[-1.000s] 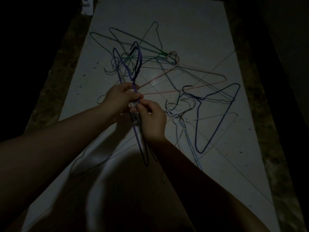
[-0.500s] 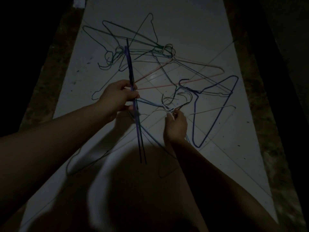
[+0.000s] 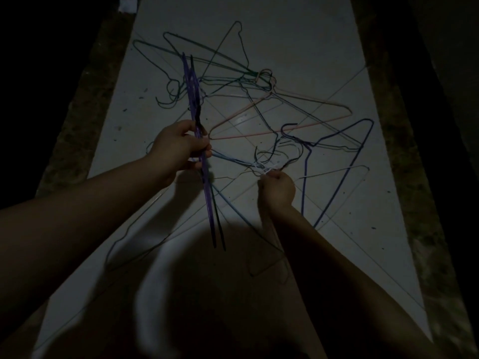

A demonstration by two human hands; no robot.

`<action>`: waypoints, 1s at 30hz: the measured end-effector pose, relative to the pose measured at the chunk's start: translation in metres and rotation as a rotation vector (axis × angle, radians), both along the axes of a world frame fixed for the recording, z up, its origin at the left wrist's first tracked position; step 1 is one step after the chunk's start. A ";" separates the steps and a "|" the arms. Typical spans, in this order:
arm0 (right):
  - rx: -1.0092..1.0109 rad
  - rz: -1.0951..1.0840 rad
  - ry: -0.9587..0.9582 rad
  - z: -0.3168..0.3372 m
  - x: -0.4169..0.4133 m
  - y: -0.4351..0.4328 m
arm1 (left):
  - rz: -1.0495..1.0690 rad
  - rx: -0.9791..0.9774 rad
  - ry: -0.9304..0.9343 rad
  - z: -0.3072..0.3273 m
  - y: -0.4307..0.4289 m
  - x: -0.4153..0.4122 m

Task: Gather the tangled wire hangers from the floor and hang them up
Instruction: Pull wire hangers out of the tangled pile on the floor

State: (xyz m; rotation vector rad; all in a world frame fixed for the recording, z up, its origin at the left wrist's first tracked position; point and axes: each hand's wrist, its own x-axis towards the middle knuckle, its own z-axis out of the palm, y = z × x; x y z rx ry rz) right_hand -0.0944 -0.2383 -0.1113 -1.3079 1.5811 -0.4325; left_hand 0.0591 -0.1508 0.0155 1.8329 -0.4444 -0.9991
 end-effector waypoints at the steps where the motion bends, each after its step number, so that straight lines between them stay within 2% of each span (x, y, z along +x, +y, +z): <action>1: 0.016 -0.009 -0.040 0.000 0.002 -0.001 | 0.005 0.003 -0.003 0.000 0.000 0.001; 7: 0.241 -0.120 -0.377 0.034 0.018 -0.013 | -0.003 0.008 -0.010 0.003 0.002 0.003; 14: 0.231 -0.122 -0.661 0.088 0.049 0.001 | 0.001 -0.002 0.024 0.009 -0.001 -0.001; 18: 0.183 -0.007 -0.662 0.101 0.062 0.024 | -0.041 -0.004 0.022 0.011 -0.004 -0.009; 30: 0.283 0.040 -0.735 0.105 0.047 0.034 | -0.140 -0.012 0.114 0.004 -0.001 -0.012</action>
